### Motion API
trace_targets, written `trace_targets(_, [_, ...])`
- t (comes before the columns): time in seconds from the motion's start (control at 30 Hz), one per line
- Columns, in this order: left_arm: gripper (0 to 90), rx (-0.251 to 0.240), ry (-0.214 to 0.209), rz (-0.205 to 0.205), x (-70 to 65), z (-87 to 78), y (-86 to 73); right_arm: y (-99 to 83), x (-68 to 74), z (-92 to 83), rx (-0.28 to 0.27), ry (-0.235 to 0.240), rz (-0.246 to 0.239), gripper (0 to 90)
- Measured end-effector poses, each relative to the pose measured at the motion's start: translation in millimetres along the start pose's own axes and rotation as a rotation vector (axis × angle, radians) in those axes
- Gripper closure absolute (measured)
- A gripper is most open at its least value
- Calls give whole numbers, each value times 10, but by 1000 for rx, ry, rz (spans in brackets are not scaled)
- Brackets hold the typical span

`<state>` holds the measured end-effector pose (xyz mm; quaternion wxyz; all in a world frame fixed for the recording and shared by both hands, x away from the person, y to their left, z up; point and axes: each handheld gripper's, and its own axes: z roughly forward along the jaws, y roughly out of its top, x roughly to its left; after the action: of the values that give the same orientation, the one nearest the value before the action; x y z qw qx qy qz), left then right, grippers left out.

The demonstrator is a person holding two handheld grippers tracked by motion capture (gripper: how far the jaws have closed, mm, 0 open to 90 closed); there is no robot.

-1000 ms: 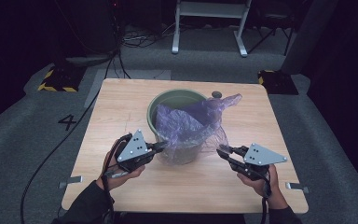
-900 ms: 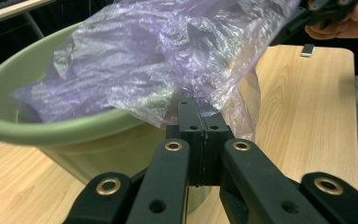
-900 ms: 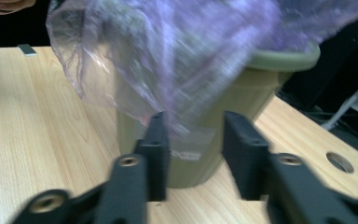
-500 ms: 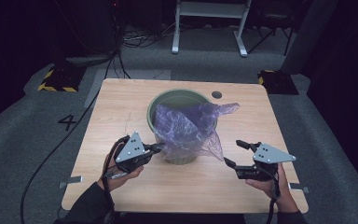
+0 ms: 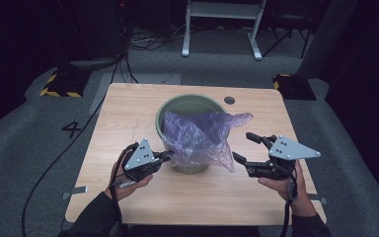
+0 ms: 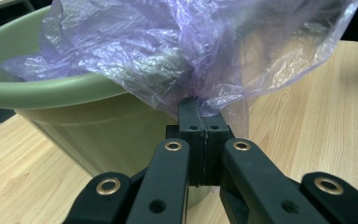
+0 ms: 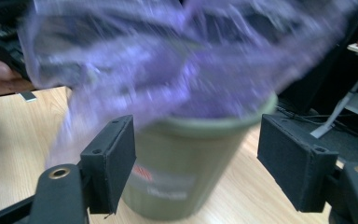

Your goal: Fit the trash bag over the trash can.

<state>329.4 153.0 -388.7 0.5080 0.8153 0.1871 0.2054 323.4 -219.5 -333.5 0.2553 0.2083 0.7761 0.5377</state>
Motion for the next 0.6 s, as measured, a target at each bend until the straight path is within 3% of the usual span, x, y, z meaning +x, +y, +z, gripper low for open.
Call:
trace_targets(0.13, [890, -2, 4, -3, 1, -4, -21, 117, 60, 161, 32, -1, -17, 287])
trace_targets(0.27, [880, -5, 11, -8, -1, -16, -43, 97, 40, 217, -8, 11, 46, 313])
trace_targets(0.33, [880, -5, 10, -11, -8, -16, -47, 90, 40, 169, -14, -14, 61, 312])
trace_targets(0.47, [879, -3, 5, -8, -15, -5, -43, 119, 53, 31, -24, -14, 37, 302])
trace_targets(0.6, [876, 4, 4, -5, -24, 13, -43, 140, 54, -58, -28, 3, 48, 302])
